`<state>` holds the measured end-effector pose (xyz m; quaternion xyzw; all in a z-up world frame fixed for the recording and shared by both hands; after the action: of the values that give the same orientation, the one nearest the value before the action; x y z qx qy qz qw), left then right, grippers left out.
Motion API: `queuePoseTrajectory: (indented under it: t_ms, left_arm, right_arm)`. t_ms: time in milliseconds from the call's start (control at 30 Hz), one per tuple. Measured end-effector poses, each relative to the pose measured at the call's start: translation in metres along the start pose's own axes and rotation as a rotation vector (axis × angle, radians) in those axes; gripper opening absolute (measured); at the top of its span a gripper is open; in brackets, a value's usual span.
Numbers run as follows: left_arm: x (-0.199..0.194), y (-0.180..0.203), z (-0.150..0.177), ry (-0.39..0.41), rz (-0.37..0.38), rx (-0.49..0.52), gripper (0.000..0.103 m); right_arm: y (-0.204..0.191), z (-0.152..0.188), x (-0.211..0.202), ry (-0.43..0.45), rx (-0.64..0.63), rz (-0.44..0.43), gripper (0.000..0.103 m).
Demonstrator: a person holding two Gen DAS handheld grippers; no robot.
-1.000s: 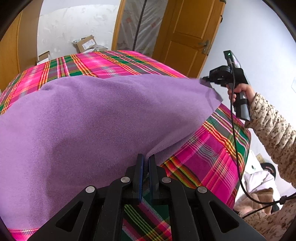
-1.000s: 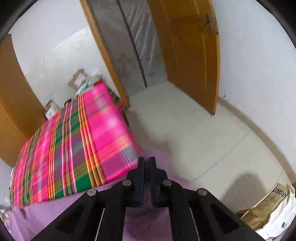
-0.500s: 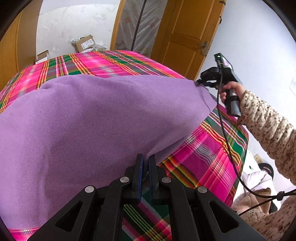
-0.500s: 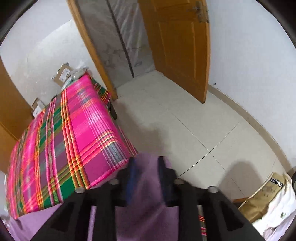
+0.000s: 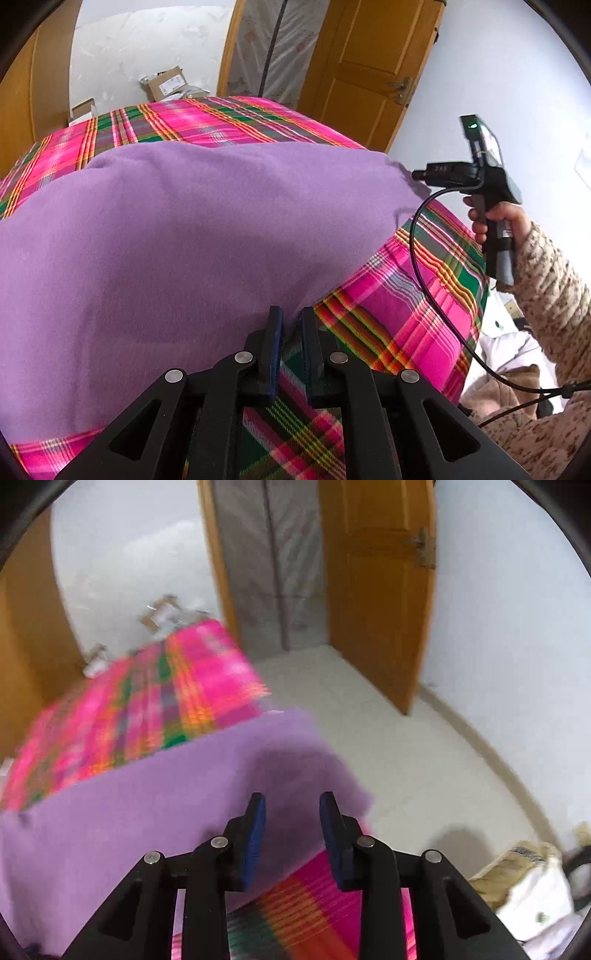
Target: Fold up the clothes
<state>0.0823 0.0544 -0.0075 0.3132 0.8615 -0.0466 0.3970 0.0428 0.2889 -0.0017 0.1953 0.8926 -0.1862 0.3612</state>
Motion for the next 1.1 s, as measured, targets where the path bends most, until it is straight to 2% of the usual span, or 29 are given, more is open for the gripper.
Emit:
queuePoseTrajectory:
  t_ms: [100, 200, 267, 333, 500, 633, 833, 967, 1100]
  left_arm:
    - [-0.006, -0.004, 0.003, 0.003, -0.014, -0.006, 0.010]
    - [-0.018, -0.019, 0.006, 0.040, -0.031, -0.069, 0.010]
    - [-0.024, -0.033, 0.008, 0.049, -0.033, -0.119, 0.010]
    - [-0.031, -0.050, 0.009, 0.054, -0.066, -0.160, 0.010]
    - [-0.061, -0.089, 0.002, 0.109, -0.129, -0.250, 0.010]
    - [-0.080, -0.118, -0.014, 0.151, -0.177, -0.301, 0.010]
    - [-0.089, -0.164, -0.025, 0.160, -0.229, -0.368, 0.010]
    - [-0.080, -0.194, -0.022, 0.130, -0.247, -0.431, 0.010]
    - [-0.071, -0.216, -0.017, 0.128, -0.259, -0.494, 0.010]
  right_arm:
    - [-0.024, 0.014, -0.013, 0.033, -0.092, -0.045, 0.032]
    - [-0.038, 0.031, -0.009, 0.018, -0.169, -0.025, 0.032]
    - [-0.037, 0.037, -0.005, -0.025, -0.146, 0.006, 0.032]
    - [-0.034, 0.037, -0.008, -0.038, -0.093, -0.015, 0.032]
    - [-0.066, 0.022, -0.043, -0.002, -0.131, -0.176, 0.032]
    - [-0.120, 0.000, -0.065, 0.012, -0.254, -0.340, 0.032]
    - [-0.210, 0.004, -0.038, -0.109, -0.408, -0.473, 0.032]
    - [-0.253, 0.017, -0.003, -0.222, -0.425, -0.571, 0.032]
    - [-0.287, 0.028, 0.026, -0.300, -0.455, -0.627, 0.032]
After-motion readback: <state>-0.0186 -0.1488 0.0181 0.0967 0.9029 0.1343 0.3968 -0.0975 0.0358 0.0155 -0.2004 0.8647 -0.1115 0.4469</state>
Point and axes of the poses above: each gripper's, at about its wrist camera, not at the fingertips, and x roughly the way its jaws point, y to its right, z to its underside, the point moved 2 cm from there along x, roughly the way its jaws point, and after that the axes turned 6 degrees about x, right-handed, at the moved point
